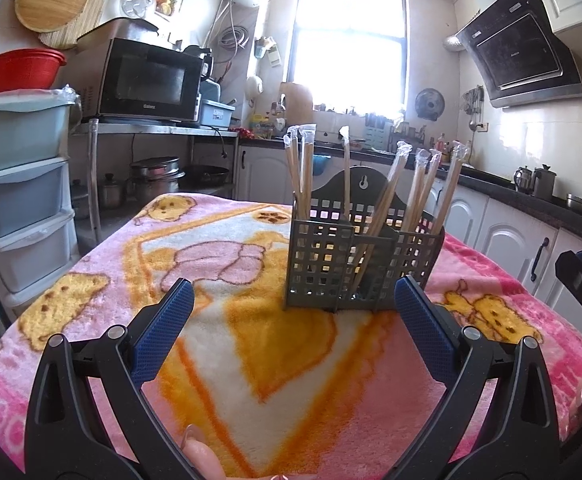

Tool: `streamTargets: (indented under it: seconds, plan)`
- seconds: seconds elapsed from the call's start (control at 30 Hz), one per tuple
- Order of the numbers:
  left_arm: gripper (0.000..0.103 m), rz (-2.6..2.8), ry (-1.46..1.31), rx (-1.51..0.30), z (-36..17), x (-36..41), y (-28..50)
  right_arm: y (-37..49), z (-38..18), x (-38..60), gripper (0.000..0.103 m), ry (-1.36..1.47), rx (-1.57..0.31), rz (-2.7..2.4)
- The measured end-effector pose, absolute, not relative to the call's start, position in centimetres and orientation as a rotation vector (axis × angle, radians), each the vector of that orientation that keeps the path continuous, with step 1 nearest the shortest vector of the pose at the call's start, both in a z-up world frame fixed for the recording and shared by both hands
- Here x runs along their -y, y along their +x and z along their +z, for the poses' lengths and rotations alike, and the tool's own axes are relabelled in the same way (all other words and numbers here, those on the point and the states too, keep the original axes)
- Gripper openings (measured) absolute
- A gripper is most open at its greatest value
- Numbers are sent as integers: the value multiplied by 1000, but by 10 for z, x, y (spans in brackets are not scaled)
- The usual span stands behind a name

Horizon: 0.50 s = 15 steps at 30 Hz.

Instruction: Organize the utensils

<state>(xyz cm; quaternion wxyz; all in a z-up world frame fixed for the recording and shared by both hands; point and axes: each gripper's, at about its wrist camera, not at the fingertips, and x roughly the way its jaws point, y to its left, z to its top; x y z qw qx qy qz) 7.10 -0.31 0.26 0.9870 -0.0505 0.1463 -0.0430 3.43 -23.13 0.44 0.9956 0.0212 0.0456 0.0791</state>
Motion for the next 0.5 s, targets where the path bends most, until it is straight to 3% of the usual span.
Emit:
streamTargets:
  seconds: [0.23,0.37,0.5]
  plan:
    - [93,-29,-189,-407,5,-22,89,47,8,244,97,83,-153,134]
    - [93,124,-182,-681,0,-79,148,107,11,283,97,37,-406,-26]
    - [93,272,-128,-796,-22,-120,194,181,-14,334,97,14,-700,-179]
